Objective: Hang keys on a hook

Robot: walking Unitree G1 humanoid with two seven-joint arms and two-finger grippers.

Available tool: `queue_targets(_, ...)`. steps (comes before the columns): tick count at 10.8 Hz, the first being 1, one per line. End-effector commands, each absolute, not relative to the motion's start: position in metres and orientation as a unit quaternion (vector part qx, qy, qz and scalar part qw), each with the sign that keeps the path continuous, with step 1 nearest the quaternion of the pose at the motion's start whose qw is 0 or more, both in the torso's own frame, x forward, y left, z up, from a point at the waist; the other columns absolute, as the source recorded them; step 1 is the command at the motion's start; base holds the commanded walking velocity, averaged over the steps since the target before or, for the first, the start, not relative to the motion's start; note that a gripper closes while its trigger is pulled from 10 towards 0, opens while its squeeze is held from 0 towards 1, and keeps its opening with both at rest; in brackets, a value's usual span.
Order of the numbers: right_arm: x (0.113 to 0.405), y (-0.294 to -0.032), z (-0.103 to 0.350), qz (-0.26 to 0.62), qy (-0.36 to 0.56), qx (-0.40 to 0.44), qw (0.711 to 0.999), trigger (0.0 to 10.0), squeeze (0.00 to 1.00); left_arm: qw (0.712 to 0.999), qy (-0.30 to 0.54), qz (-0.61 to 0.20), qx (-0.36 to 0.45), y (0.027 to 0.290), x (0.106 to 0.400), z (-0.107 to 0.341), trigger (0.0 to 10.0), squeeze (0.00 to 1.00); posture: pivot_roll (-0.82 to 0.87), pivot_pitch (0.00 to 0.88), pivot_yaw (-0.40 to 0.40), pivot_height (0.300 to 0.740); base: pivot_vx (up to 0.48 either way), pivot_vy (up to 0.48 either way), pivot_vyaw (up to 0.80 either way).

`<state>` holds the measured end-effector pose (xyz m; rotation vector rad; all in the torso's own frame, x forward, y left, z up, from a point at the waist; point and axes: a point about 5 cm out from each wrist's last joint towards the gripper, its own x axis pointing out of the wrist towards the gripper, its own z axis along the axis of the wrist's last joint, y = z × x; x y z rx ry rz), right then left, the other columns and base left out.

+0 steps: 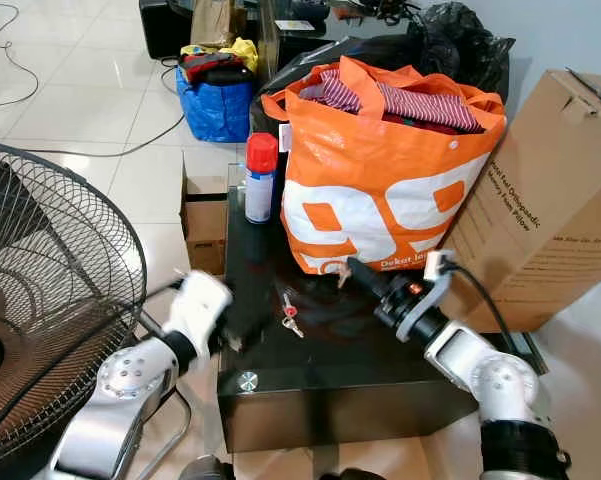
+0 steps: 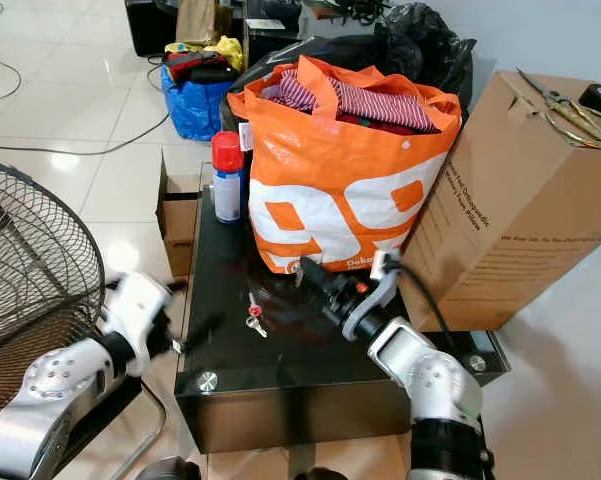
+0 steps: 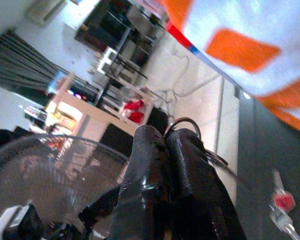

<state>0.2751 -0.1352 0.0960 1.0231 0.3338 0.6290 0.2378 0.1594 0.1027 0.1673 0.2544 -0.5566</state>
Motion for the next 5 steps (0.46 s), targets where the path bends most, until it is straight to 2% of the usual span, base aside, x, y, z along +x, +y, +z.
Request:
queue_targets(1,0.273,-0.145,0.104,0.28,0.139,0.482,0.819,4.3,0.0,0.957,0.114,-0.256,0.075,0.161,0.238,0.109,10.0,0.0,0.0,0.0,-0.082,0.74,0.0,0.0,0.0)
queue_targets(2,0.27,-0.15,0.113,0.268,0.122,0.494,0.818,10.0,0.0,0.964,0.101,-0.235,0.07,0.162,0.239,0.114,10.0,0.0,0.0,0.0,-0.07,0.74,0.0,0.0,0.0)
queue_targets(5,0.261,-0.152,0.124,0.253,0.098,0.528,0.804,10.0,0.0,0.972,0.09,-0.206,0.067,0.164,0.242,0.116,10.0,0.0,-0.02,0.0,-0.051,0.74,0.0,0.0,0.0)
